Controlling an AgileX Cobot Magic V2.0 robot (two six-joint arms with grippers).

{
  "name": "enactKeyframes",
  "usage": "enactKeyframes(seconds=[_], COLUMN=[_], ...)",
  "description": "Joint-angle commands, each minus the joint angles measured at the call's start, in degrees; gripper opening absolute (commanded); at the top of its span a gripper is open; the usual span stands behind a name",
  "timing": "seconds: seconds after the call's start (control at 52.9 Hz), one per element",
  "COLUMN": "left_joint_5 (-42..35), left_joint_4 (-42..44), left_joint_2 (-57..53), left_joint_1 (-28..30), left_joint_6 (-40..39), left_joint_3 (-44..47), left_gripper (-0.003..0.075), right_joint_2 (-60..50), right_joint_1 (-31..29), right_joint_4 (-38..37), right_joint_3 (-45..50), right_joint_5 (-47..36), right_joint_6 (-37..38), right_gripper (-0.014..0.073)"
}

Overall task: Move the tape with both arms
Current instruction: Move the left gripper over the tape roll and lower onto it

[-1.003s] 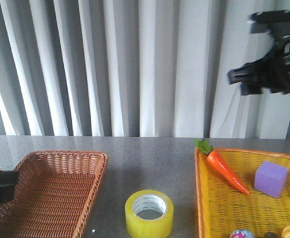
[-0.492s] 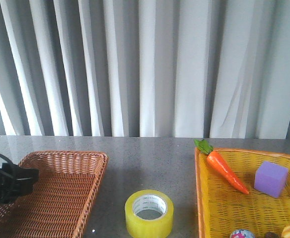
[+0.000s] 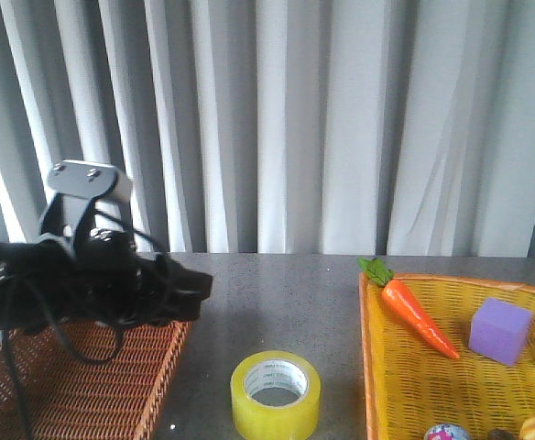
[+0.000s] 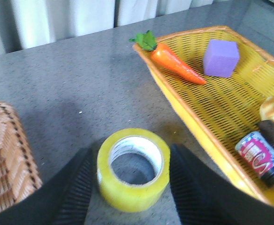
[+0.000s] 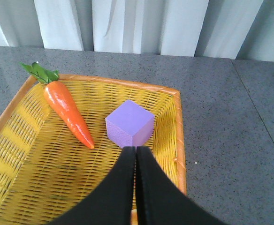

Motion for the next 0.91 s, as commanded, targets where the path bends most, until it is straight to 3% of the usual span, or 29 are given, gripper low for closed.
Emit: enactKeyframes(seconds=[0.0, 0.189, 0.303, 0.454, 0.889], left_joint_5=[0.38, 6.38, 9.85, 10.75, 10.34], left_joint_4=[-1.55, 1.33, 8.27, 15.04, 15.64], left_joint_2=[4.17, 14.55, 19.42, 23.01, 29.32], left_joint_1=[-1.55, -1.82, -1.82, -1.87, -4.14], left_joint_6=[-1.30, -2.87, -8.16, -15.26, -15.71], left_joint_3=[-8.96, -20.20, -24.11, -24.96, -25.07], left_gripper=[0.0356, 0.0345, 0.0320, 0.0293, 0.0293], right_joint_2=[-1.24, -1.24, -1.24, -1.24, -1.24], right_joint_1=[-0.25, -0.25, -0.25, -0.25, -0.25], right_joint_4=[-0.85, -0.85, -0.85, -0.85, -0.85], right_joint_3=[-1.47, -1.47, -1.47, -1.47, -1.47], right_joint_5=[-3.51, -3.50, -3.50, -3.50, -3.54], right_joint_6=[-0.62, -0.62, -0.62, -0.62, -0.62], right_gripper=[-0.0008, -0.0008, -0.0008, -0.0008, -0.0008])
